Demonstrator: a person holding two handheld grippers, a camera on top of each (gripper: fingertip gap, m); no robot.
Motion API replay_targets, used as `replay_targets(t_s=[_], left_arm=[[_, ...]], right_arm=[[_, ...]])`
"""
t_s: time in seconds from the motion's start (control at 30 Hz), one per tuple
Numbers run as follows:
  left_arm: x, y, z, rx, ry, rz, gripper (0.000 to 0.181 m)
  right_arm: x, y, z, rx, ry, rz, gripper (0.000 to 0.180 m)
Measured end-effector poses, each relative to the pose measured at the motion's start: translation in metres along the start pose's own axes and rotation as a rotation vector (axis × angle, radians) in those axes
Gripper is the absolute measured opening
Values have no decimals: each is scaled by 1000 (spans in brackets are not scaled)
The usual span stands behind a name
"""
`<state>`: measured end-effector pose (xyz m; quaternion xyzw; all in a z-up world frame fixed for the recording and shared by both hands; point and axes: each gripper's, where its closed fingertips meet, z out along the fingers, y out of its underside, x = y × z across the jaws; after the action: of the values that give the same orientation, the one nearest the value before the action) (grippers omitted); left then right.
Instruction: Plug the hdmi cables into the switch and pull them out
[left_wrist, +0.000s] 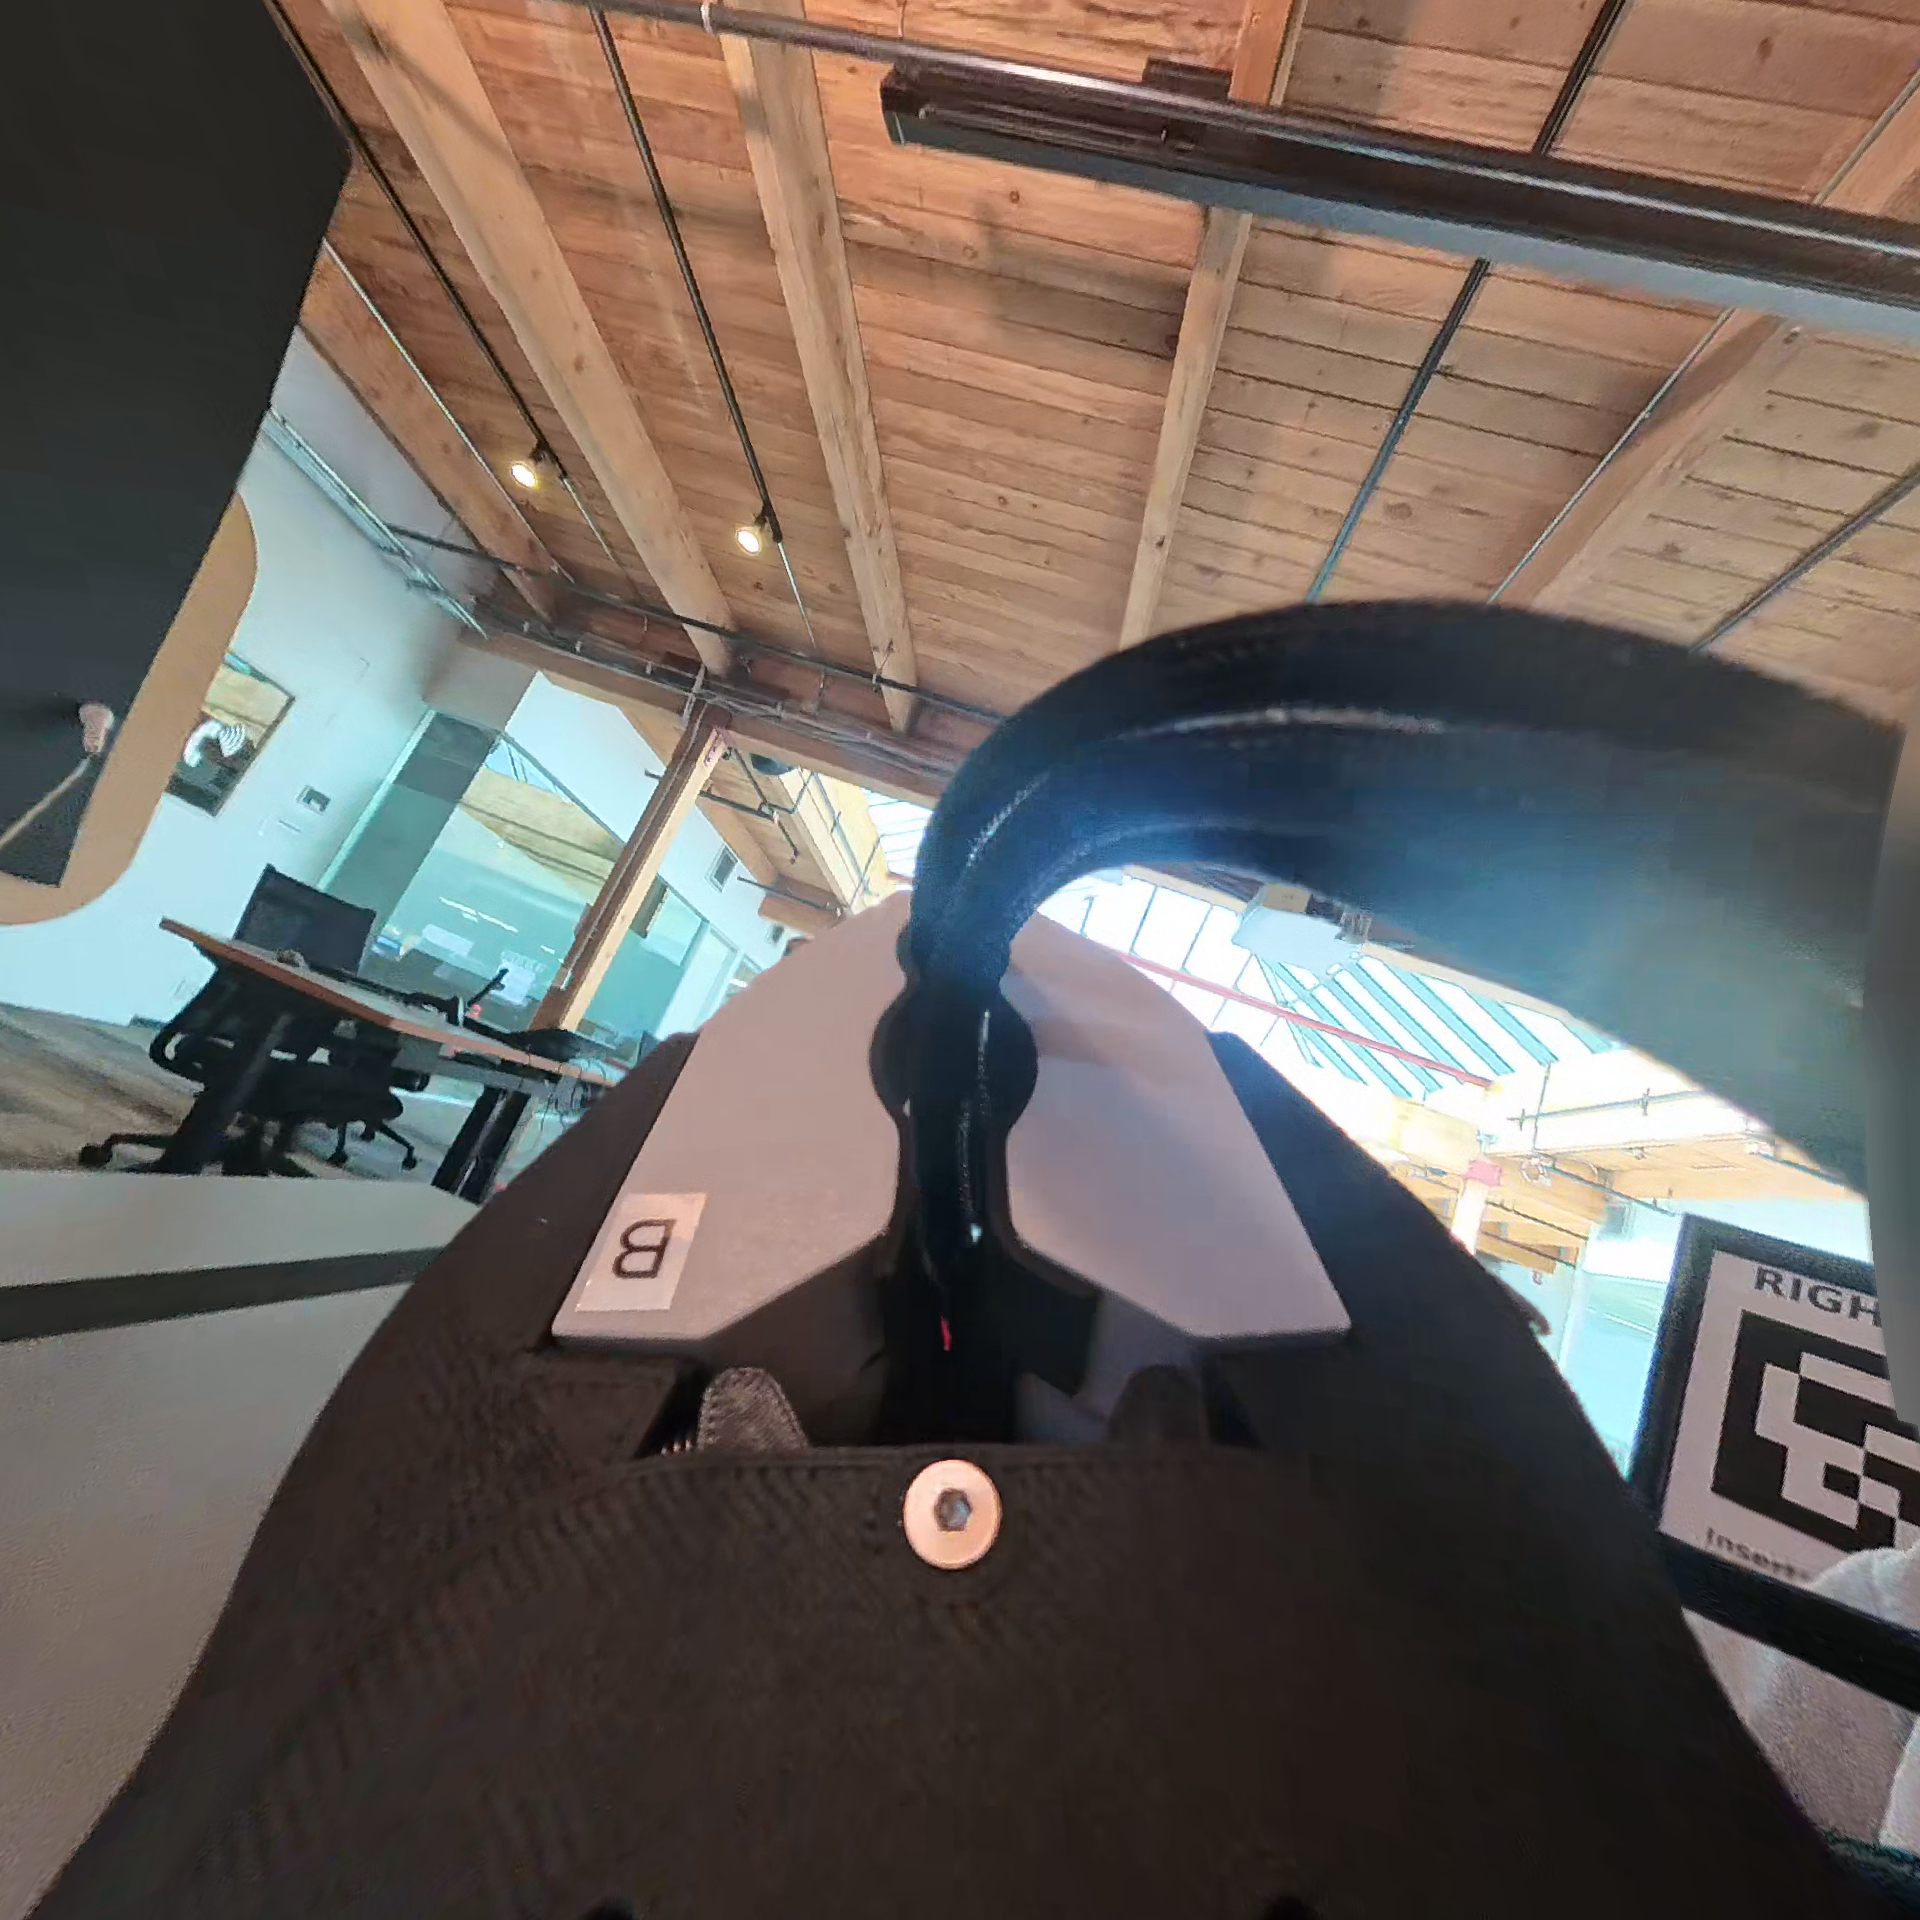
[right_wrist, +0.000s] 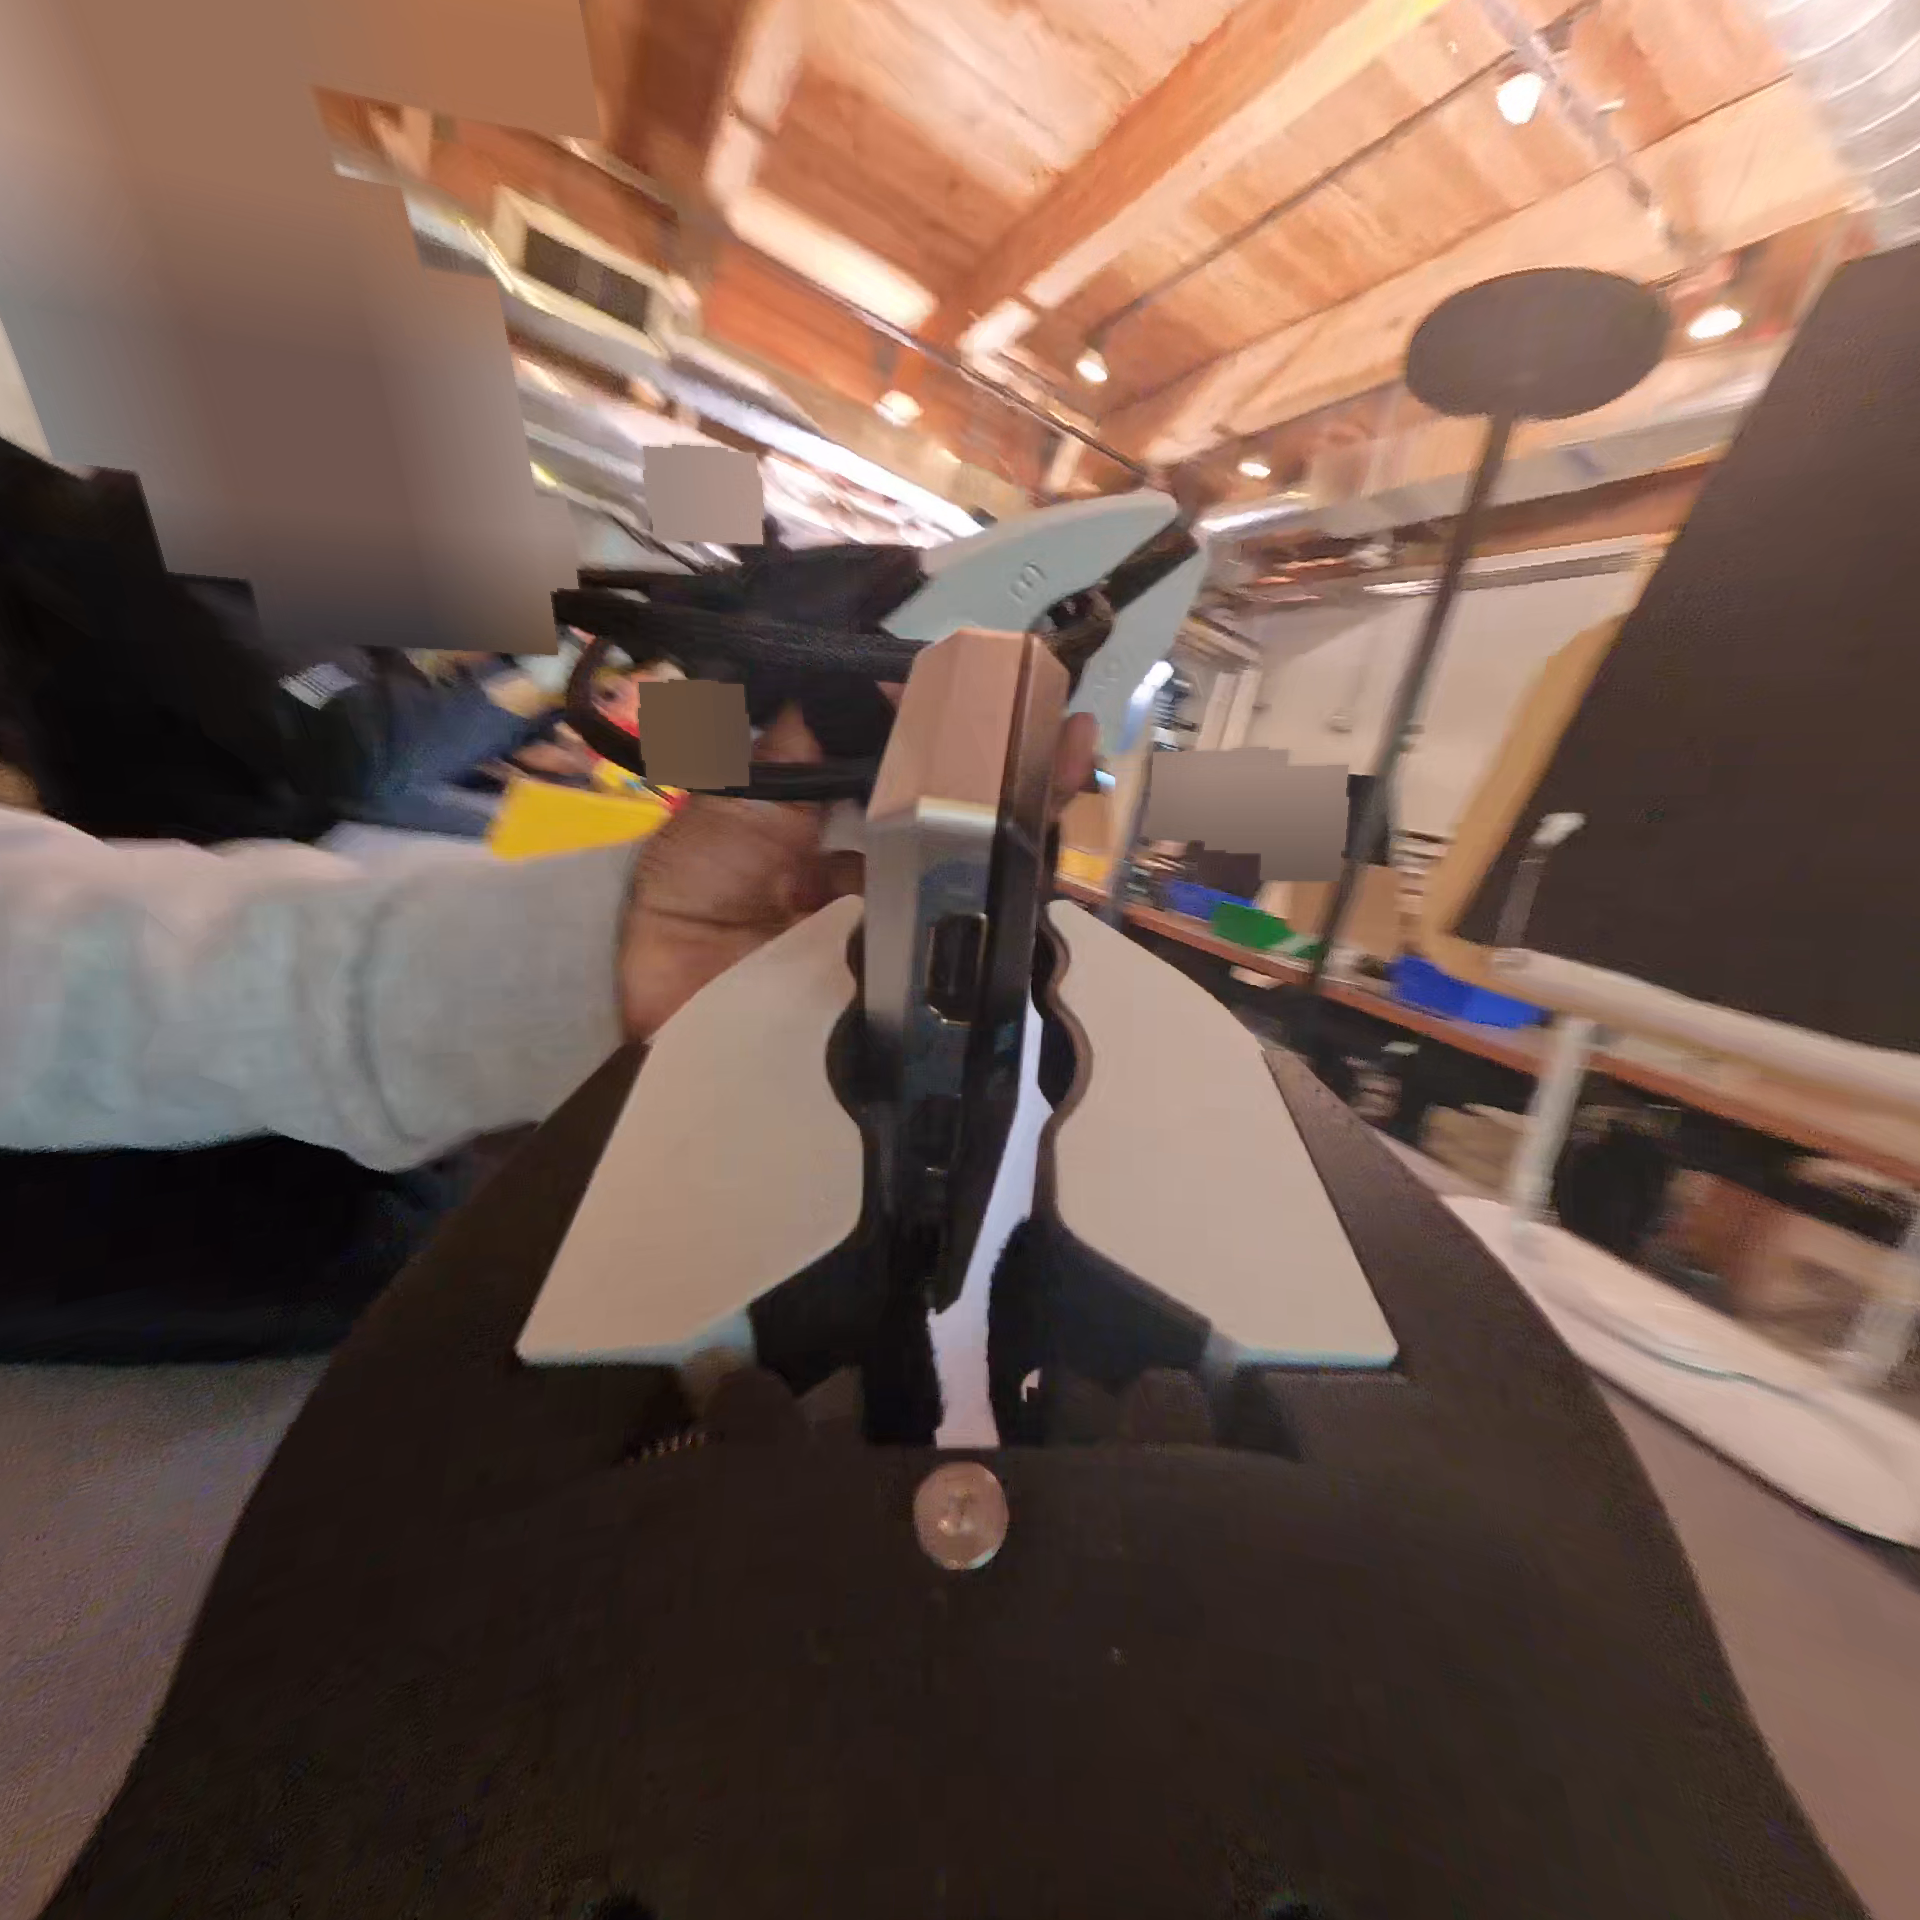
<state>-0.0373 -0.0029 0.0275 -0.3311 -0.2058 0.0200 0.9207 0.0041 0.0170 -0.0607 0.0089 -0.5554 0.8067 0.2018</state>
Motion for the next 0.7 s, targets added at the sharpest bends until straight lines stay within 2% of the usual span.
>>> replay_targets(t_s=[0.07, 0.13, 0.17, 0.23, 0.3, 0.37, 0.47, 0.5, 0.6, 0.7], left_arm=[[3, 6, 2, -52, 35, 10, 8], [8, 19, 2, -191, 109, 77, 28], [4, 31, -2, -307, 124, 137, 41], [-11, 60, -23, -604, 140, 288, 48], [-50, 72, -52, -857, 15, 489, 58], [-103, 54, -74, -959, -268, 716, 59], [-166, -8, -111, -987, -829, 987, 59], [-173, -23, -119, -971, -925, 1049, 59], [-174, -36, -116, -850, -973, 1124, 59], [-166, -35, -104, -814, -929, 1173, 60]], right_arm=[[14, -2, -3, -45, 69, -133, 23], [25, -17, -8, -38, 84, -208, 24], [32, -26, -12, -29, 97, -239, 24], [47, -46, -21, -9, 168, -329, 23], [61, -57, -31, -44, 243, -478, 23], [80, -59, -38, -149, 355, -646, 23], [109, -51, -50, -368, 516, -873, 22], [118, -44, -55, -469, 554, -974, 23], [131, -16, -62, -743, 569, -1226, 23], [134, 19, -64, -962, 509, -1295, 24]])
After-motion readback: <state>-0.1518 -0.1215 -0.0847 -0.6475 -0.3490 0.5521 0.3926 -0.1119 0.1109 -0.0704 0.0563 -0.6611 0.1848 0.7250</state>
